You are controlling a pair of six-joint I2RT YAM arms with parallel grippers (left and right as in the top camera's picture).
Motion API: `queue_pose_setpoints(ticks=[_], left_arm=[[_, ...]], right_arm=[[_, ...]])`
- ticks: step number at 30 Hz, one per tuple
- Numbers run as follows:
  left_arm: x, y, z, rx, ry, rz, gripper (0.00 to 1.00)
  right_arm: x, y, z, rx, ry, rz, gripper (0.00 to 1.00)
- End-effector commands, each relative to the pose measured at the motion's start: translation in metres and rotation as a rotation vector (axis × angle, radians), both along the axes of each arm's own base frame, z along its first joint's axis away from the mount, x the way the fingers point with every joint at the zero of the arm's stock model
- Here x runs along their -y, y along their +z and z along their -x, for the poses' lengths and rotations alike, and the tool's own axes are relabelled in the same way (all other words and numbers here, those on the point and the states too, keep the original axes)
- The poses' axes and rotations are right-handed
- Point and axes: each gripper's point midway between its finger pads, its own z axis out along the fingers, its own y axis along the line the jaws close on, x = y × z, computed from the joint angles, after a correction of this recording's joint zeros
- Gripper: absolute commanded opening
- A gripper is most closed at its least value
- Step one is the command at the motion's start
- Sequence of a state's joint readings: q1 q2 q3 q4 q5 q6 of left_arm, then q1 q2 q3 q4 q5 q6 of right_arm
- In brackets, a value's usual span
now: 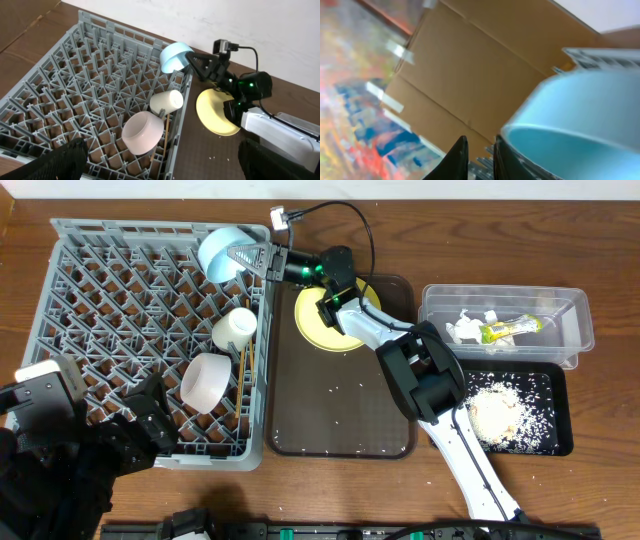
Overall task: Sort waste into correct bins and load items into the dishwasher
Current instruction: 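Carry the light-blue bowl left and place it in the rack, then return the right gripper to the yellow plate and grasp its edge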
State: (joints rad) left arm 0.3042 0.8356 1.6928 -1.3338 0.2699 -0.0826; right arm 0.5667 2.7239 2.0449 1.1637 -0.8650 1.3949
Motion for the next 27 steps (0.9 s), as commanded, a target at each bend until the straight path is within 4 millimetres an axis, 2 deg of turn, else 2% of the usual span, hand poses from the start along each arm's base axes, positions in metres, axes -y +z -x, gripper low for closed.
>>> queue_pose_setpoints(ticks=[1,4,7,9,12,15,18,20,22,24,25,27], left_arm=[[-0.001,0.002,0.0,0.007,0.012,0.002,0.97],[-0.001,0.002,0.0,0.007,0.012,0.002,0.97],[-0.001,0.002,0.0,0.007,0.012,0.002,0.97],[-0.001,0.002,0.0,0.007,0.012,0.002,0.97],[-0.001,0.002,0.0,0.008,0.012,0.002,0.97],[-0.001,0.002,0.0,0.007,0.012,0.002,0.97],[-0.001,0.002,0.0,0.007,0.012,0.002,0.97],[-0.001,0.002,0.0,0.007,0.012,0.002,0.97],[-0.001,0.002,0.0,0.007,0.012,0.002,0.97],[-0.001,0.002,0.0,0.007,0.012,0.002,0.97],[-0.001,0.002,0.0,0.007,0.012,0.002,0.97],[-0.001,0.002,0.0,0.007,0.012,0.002,0.97]], right_arm=[[0.01,0.021,0.0,-0.01,0.02,-0.036,0.16],[0.011,0.025,0.004,-0.011,0.056,-0.014,0.15],[0.008,0.019,0.012,-0.03,0.12,0.043,0.11],[0.009,0.021,0.017,-0.02,0.147,0.058,0.04],[0.017,0.032,0.019,0.007,0.178,0.091,0.04],[0.026,0.044,0.013,0.025,0.169,0.153,0.07],[0.037,0.051,-0.003,0.019,0.086,0.254,0.1],[0.059,0.041,-0.03,-0.025,-0.1,0.419,0.18],[0.101,0.021,-0.053,-0.056,-0.344,0.676,0.27],[0.14,0.01,-0.057,-0.033,-0.493,0.894,0.38],[0.161,0.004,-0.055,-0.008,-0.55,1.025,0.46],[0.189,-0.005,-0.044,0.011,-0.581,1.195,0.55]])
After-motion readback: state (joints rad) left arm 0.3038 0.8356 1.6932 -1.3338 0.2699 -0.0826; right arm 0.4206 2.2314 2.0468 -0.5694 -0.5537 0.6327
